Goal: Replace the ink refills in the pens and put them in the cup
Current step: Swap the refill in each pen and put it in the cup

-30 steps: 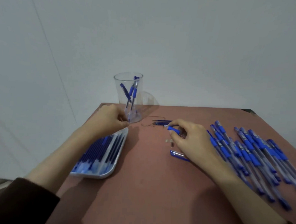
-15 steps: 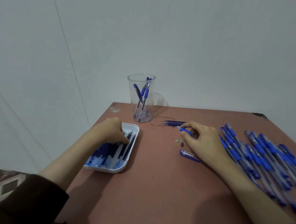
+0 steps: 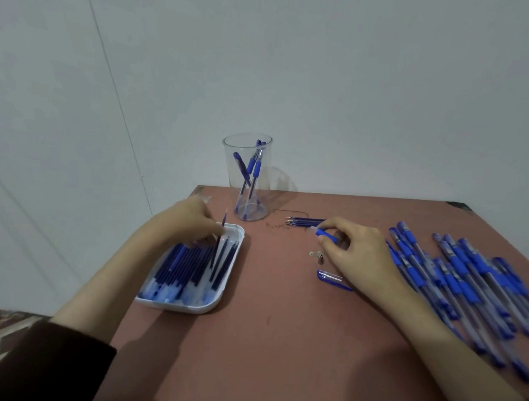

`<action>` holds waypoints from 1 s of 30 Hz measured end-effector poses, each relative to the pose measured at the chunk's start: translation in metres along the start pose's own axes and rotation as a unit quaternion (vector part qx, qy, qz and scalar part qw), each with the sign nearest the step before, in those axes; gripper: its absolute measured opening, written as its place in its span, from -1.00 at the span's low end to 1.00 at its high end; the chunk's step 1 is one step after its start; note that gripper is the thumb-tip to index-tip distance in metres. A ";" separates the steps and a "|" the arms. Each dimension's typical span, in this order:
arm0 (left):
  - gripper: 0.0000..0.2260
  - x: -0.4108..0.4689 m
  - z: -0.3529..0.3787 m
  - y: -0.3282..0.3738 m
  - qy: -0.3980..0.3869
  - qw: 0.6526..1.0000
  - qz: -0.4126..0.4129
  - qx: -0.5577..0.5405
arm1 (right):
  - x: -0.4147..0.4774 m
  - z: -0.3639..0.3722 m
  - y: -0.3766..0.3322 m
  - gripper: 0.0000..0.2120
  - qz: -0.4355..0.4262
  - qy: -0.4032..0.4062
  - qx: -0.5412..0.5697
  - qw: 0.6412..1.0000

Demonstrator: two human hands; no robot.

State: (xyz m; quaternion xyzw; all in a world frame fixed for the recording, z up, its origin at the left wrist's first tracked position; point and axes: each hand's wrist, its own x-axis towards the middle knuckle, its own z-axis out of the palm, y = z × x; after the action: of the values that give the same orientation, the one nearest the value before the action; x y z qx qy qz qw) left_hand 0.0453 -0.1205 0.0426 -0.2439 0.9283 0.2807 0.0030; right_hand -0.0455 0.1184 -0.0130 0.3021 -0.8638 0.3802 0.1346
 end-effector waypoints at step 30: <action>-0.87 0.010 0.096 0.067 0.114 0.702 0.110 -0.694 | 0.007 -0.010 0.006 -0.89 -0.014 0.034 0.014 0.999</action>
State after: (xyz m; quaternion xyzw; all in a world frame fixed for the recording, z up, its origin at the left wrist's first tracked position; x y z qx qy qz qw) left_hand -0.0068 -0.0263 -0.0047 -0.1028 0.4842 0.8142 -0.3036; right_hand -0.0542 0.1256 -0.0066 0.3032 -0.8486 0.4008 0.1654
